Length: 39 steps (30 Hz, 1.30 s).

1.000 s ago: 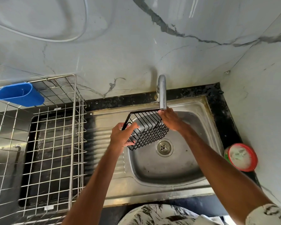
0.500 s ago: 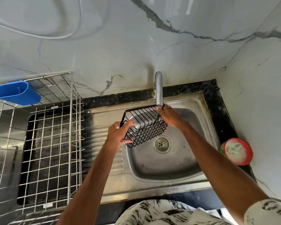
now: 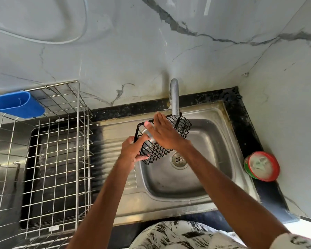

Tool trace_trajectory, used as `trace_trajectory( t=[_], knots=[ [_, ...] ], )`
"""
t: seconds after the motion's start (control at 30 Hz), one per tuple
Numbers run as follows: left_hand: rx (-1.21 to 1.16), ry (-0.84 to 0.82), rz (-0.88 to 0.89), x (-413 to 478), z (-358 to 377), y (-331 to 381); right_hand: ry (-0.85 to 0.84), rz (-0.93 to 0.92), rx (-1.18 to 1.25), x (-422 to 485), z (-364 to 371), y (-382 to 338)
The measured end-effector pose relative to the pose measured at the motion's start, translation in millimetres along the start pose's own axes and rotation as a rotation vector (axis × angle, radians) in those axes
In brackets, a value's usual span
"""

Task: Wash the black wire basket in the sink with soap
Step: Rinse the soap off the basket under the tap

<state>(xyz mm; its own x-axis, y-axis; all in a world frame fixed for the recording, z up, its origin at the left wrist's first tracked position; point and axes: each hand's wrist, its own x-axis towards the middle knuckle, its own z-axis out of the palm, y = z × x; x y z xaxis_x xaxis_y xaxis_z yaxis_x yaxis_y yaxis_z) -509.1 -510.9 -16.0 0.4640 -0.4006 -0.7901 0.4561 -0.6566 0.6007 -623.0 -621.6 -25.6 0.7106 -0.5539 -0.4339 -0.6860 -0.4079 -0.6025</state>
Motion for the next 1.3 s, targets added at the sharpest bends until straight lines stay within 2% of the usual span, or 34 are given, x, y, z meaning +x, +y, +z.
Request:
trace_trajectory(
  t=[0.2, 0.3, 0.43, 0.5, 0.57, 0.67, 0.8, 1.0, 1.2, 1.27, 1.3],
  knots=[
    [-0.013, 0.021, -0.006, 0, 0, -2, -0.141, 0.137, -0.059, 29, -26, 36],
    [-0.057, 0.034, -0.029, 3, 0, -4, -0.063, 0.181, -0.025, 21, -12, 35],
    [-0.096, 0.071, -0.036, 7, 4, -6, 0.032, -0.057, -0.056, -38, 19, -1],
    [-0.091, 0.056, -0.024, 8, 6, -6, 0.111, -0.106, -0.026, -61, 33, -7],
    [-0.072, 0.039, -0.026, 5, 6, -6, 0.191, -0.081, -0.037, -66, 40, 0],
    [-0.037, -0.007, -0.001, 2, 2, -6, 0.219, 0.027, -0.018, -52, 32, 26],
    [0.027, -0.035, 0.036, -3, 0, -8, 0.187, 0.205, 0.132, -18, 8, 64],
    [0.043, -0.03, 0.004, -12, -2, -11, 0.021, 0.383, 0.236, -4, -26, 77],
    [0.034, -0.035, 0.016, -11, -13, -15, -0.104, 0.428, -0.053, -9, -70, 75],
    [0.032, -0.04, 0.016, -10, -16, -16, -0.114, 0.43, 0.022, -4, -71, 89],
    [0.032, -0.052, 0.019, -9, -18, -17, -0.114, 0.438, 0.137, -4, -71, 96]
  ],
)
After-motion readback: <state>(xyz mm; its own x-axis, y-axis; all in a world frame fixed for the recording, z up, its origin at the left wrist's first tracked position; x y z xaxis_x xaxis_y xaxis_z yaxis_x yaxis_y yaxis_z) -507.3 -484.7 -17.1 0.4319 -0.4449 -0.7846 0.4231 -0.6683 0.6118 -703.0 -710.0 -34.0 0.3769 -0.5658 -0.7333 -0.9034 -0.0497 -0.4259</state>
